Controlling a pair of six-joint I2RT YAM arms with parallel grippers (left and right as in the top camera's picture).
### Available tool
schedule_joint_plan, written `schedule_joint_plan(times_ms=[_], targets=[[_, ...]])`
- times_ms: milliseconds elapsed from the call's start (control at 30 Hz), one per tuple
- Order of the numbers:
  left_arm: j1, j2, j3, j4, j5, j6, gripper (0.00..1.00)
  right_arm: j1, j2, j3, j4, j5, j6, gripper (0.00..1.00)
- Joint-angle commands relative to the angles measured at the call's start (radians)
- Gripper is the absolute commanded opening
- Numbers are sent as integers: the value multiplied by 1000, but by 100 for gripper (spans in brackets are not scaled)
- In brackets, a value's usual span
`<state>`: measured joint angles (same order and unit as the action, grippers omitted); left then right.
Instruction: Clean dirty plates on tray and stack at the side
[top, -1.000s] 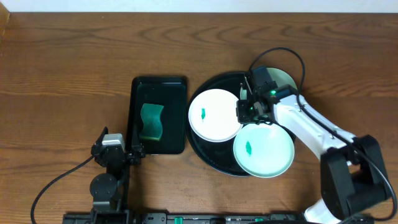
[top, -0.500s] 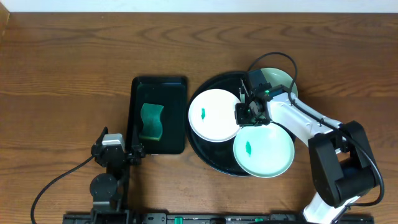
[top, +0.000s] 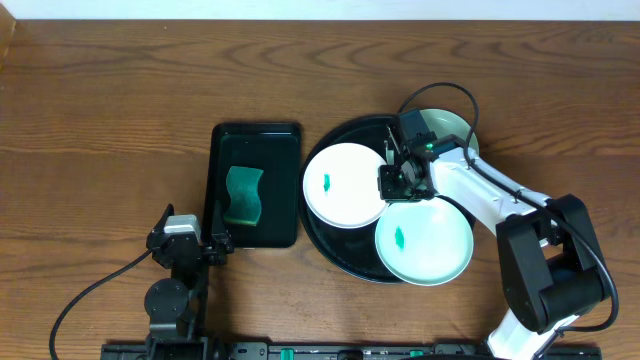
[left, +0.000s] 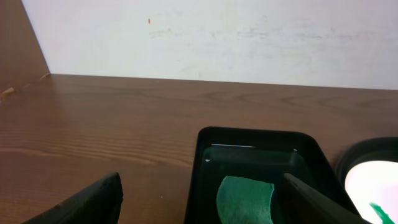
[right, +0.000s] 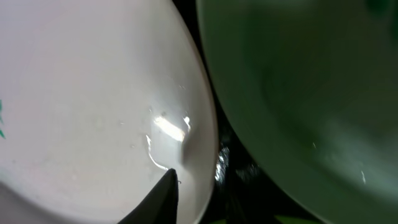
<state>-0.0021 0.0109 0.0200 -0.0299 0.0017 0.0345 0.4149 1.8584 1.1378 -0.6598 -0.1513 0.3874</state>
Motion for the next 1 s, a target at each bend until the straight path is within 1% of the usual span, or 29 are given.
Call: schedule_joint_plan(times_ms=[0, 200, 233, 367, 600, 733, 800, 967], targets=[[-4, -7, -16, -43, -10, 14, 80, 4, -9, 39, -24, 50, 28, 22], [-4, -7, -16, -43, -10, 14, 80, 5, -13, 56, -35, 49, 28, 21], [-4, -7, -16, -43, -10, 14, 80, 5, -13, 56, -35, 50, 28, 20], [-4, -7, -16, -43, -10, 14, 80, 4, -13, 56, -36, 50, 28, 9], [-4, -7, -16, -43, -10, 14, 80, 6, -13, 56, -37, 49, 27, 9], [-4, -7, -16, -43, -10, 14, 80, 6, -13, 56, -37, 50, 27, 6], [-4, -7, -16, -43, -10, 14, 80, 6, -13, 56, -37, 50, 27, 1], [-4, -7, -16, -43, -10, 14, 80, 6, -13, 55, -37, 50, 27, 1]])
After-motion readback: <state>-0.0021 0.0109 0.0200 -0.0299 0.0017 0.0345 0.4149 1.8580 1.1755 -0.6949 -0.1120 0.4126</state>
